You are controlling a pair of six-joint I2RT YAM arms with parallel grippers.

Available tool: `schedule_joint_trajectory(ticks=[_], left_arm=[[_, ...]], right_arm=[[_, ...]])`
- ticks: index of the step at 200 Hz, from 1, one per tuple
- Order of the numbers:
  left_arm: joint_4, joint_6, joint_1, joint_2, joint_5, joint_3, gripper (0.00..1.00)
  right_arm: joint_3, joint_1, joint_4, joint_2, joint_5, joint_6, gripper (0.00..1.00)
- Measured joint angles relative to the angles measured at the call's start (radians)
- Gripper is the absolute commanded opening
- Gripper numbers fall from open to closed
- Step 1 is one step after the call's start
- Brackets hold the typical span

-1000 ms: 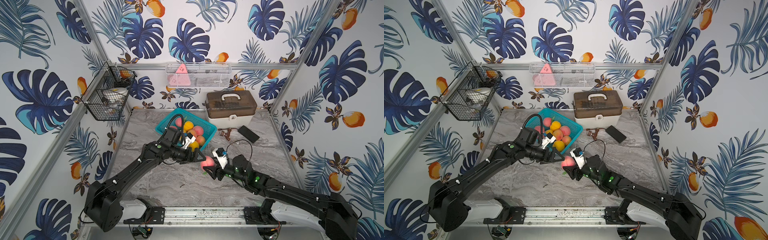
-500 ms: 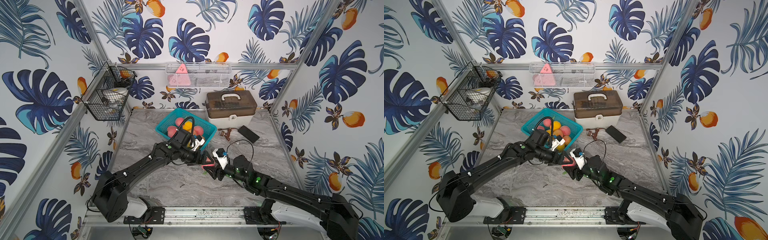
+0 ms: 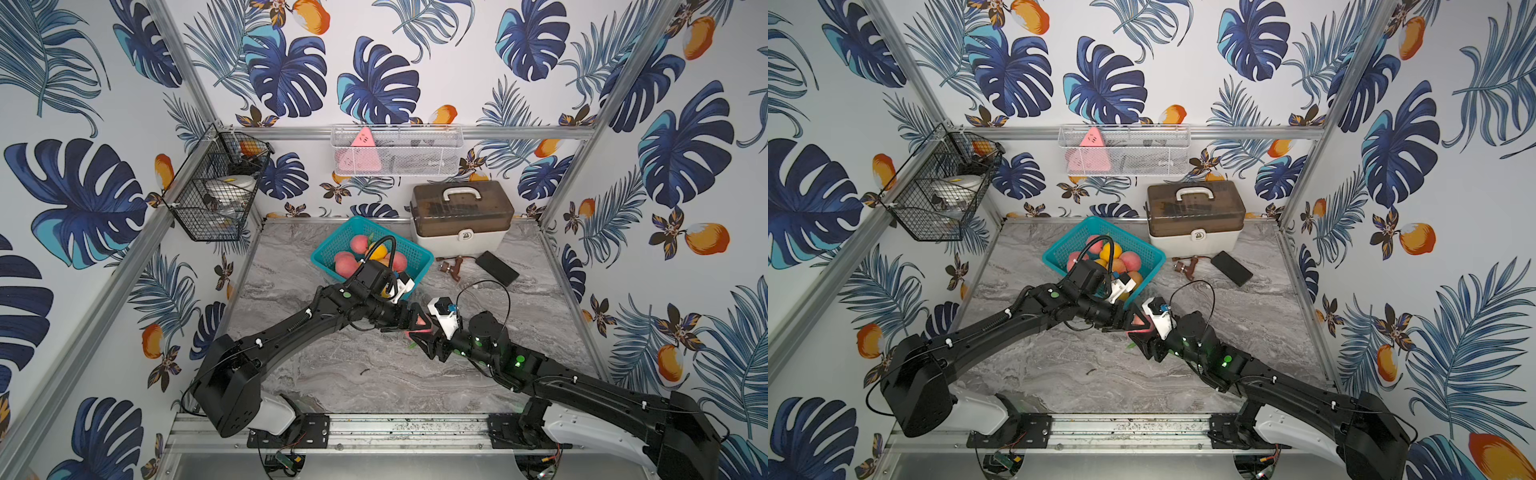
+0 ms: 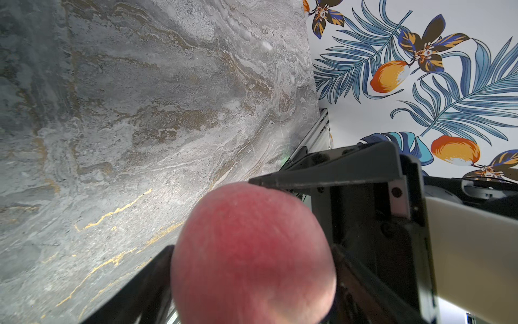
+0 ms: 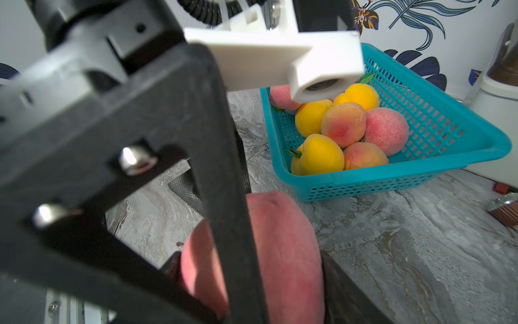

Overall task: Put the peaches into the basket
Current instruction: Place the peach in the basket.

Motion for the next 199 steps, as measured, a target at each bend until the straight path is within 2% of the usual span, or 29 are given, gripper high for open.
schedule_joint_trajectory(ticks=[33, 76, 118, 136, 199], left_arm=[[-0.003, 0.000, 0.000, 0.005, -0.002, 0.009, 0.77], [-0.024, 0.010, -0.003, 0.014, -0.010, 0.049, 0.75], [-0.138, 0.099, 0.006, 0.050, -0.052, 0.151, 0.73], [-0.174, 0.133, 0.018, 0.066, -0.106, 0.175, 0.73], [-0.228, 0.165, 0.107, 0.090, -0.222, 0.210, 0.73]], right_arm=[[0.000, 0.000, 0.000, -0.001, 0.005, 0.000, 0.79], [0.012, 0.000, -0.002, -0.002, -0.001, 0.001, 1.00], [0.018, 0.000, -0.011, -0.005, 0.010, 0.018, 1.00], [0.044, -0.002, -0.053, -0.002, 0.029, 0.034, 1.00], [0.130, -0.048, -0.224, -0.013, 0.133, 0.109, 1.00]])
